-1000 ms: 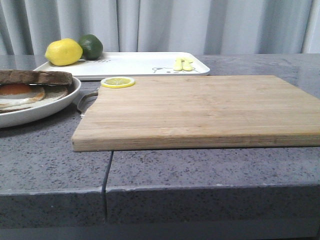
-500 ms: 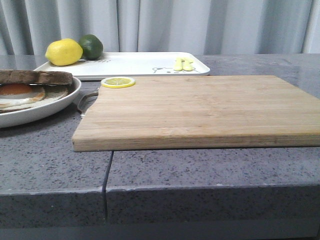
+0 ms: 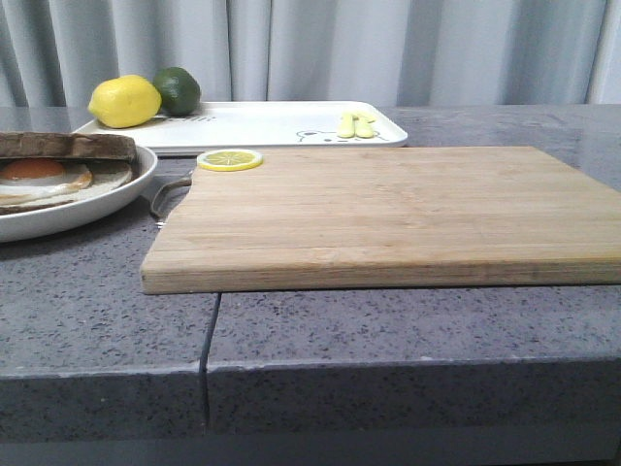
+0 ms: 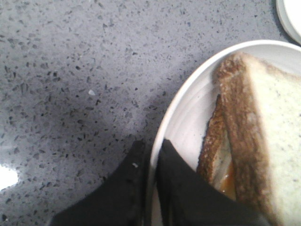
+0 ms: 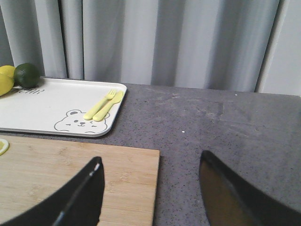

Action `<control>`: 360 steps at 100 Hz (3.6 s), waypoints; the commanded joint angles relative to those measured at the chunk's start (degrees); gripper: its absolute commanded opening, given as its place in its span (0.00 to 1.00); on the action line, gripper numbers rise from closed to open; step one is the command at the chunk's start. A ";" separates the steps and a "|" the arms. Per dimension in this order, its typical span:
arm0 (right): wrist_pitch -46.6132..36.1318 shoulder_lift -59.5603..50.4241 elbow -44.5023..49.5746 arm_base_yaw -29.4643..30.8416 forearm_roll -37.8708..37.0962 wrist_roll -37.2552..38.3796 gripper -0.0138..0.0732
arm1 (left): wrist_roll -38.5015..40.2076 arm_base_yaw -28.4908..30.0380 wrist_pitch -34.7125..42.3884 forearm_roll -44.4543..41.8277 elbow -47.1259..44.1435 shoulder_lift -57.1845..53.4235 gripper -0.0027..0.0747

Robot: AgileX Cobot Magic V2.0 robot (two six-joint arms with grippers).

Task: Place bread and move sandwich to tray
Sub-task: 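Grasp the plate rim with the left gripper and lift it, then carry the plate with the left gripper and lower it onto the tray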

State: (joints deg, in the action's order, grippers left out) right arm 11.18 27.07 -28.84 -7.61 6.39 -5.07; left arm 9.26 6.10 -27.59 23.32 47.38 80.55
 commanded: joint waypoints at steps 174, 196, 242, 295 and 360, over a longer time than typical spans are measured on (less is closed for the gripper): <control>-9.41 0.04 -1.43 0.28 -0.46 -0.16 0.67 | -4.39 -5.37 -21.74 17.87 63.59 29.20 0.01; -9.53 0.04 -1.43 0.28 -0.46 -0.16 0.67 | -7.05 -5.91 -23.36 21.83 71.09 36.29 0.01; -9.78 0.04 -1.43 0.28 -0.46 -0.16 0.67 | -10.06 -8.78 -22.05 21.72 73.16 42.90 0.01; -9.82 0.04 -1.43 0.28 -0.46 -0.16 0.67 | -10.19 -8.98 -20.73 21.74 73.16 45.86 0.01; -9.84 0.04 -1.43 0.28 -0.46 -0.16 0.67 | -10.19 -8.98 -21.18 21.89 73.16 46.21 0.01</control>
State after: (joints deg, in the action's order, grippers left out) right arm 6.25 27.07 -28.79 -7.61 6.39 -5.07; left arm -1.19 -2.49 -50.93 40.93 118.40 130.88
